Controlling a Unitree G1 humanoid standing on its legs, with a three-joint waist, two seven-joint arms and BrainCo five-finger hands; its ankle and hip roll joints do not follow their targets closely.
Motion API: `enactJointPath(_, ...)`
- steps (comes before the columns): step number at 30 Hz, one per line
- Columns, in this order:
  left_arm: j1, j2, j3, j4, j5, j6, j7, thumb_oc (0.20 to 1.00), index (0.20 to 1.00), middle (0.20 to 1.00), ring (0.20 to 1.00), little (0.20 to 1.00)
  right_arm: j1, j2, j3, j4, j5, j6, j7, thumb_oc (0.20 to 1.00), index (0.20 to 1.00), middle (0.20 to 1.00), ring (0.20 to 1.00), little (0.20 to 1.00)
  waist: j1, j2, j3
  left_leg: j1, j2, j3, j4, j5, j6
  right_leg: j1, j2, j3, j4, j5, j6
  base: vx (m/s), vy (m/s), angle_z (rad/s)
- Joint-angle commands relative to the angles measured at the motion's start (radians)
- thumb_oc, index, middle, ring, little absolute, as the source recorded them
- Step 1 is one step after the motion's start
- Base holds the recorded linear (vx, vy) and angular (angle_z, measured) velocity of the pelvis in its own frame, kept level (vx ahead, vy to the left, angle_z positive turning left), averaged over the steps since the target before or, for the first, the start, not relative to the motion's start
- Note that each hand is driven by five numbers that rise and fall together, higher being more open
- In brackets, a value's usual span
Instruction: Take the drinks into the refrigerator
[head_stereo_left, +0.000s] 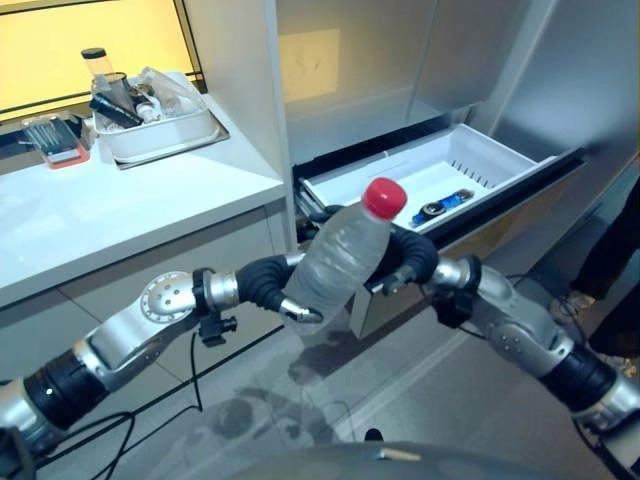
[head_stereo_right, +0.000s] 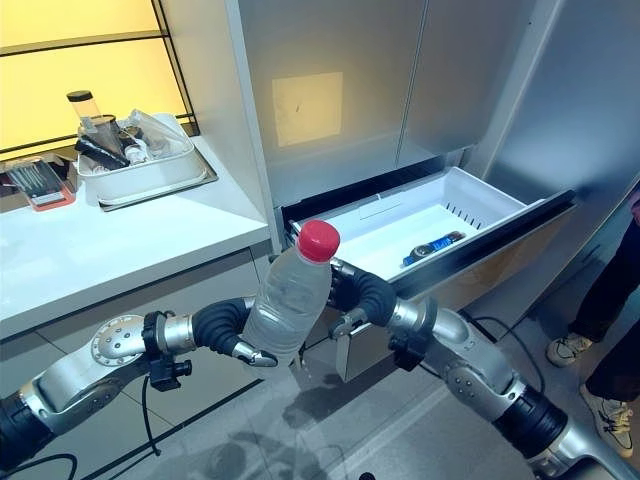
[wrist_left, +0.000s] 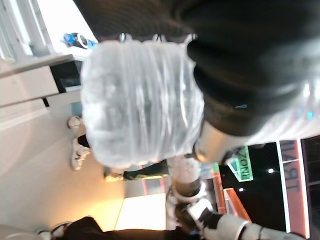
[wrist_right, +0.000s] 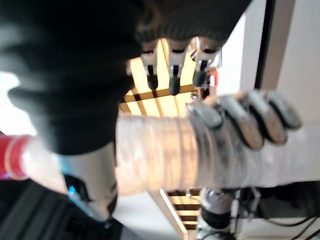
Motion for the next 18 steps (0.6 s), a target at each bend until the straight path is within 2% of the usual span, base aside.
enactJointPath(1, -0.04, -0.049, 0.138, 0.015, 0.0, -0.088, 0.047, 0.2, 0.2, 0.2, 0.2, 0.2, -0.029, 0.054, 0.009, -0.037, -0.02, -0.035, -0.008, 1.0, 1.0, 1.0, 1.0, 1.0, 0.005, -0.013, -0.008, -0.023, -0.059, -0.059, 0.067, -0.083, 0.065, 0.024, 0.01, -0.039, 0.135, -0.167, 0.025, 0.0, 0.0, 0.0)
enactJointPath(6, -0.023, -0.072, 0.165, 0.029, 0.004, -0.098, 0.06, 0.2, 0.2, 0.2, 0.2, 0.2, -0.065, 0.104, 0.034, -0.018, -0.041, -0.048, -0.024, 1.0, 1.0, 1.0, 1.0, 1.0, 0.012, -0.014, -0.007, -0.024, -0.061, -0.062, 0.069, -0.084, 0.067, 0.028, 0.007, -0.041, 0.132, -0.166, 0.025, 0.0, 0.0, 0.0)
enactJointPath(7, -0.017, -0.084, 0.171, 0.034, 0.005, -0.098, 0.068, 0.2, 0.2, 0.2, 0.2, 0.2, -0.09, 0.142, 0.043, 0.001, -0.042, -0.056, -0.037, 1.0, 1.0, 1.0, 1.0, 1.0, 0.018, -0.013, -0.007, -0.024, -0.065, -0.062, 0.071, -0.085, 0.069, 0.03, 0.004, -0.043, 0.131, -0.165, 0.026, 0.0, 0.0, 0.0)
enactJointPath(11, -0.015, -0.087, 0.169, 0.044, 0.002, -0.1, 0.076, 0.2, 0.2, 0.2, 0.2, 0.2, -0.149, 0.2, 0.079, 0.035, -0.042, -0.064, -0.056, 1.0, 1.0, 1.0, 1.0, 1.0, 0.029, -0.009, -0.006, -0.027, -0.071, -0.066, 0.076, -0.088, 0.075, 0.03, 0.0, -0.039, 0.127, -0.159, 0.027, 0.0, 0.008, 0.0)
enactJointPath(18, -0.006, -0.085, 0.186, 0.076, 0.044, -0.115, 0.101, 0.2, 0.2, 0.2, 0.2, 0.2, -0.21, 0.247, 0.14, 0.037, -0.019, -0.05, -0.054, 1.0, 1.0, 1.0, 1.0, 1.0, 0.042, -0.002, -0.003, -0.033, -0.078, -0.067, 0.077, -0.087, 0.079, 0.026, -0.007, -0.034, 0.122, -0.152, 0.03, -0.01, 0.019, 0.01)
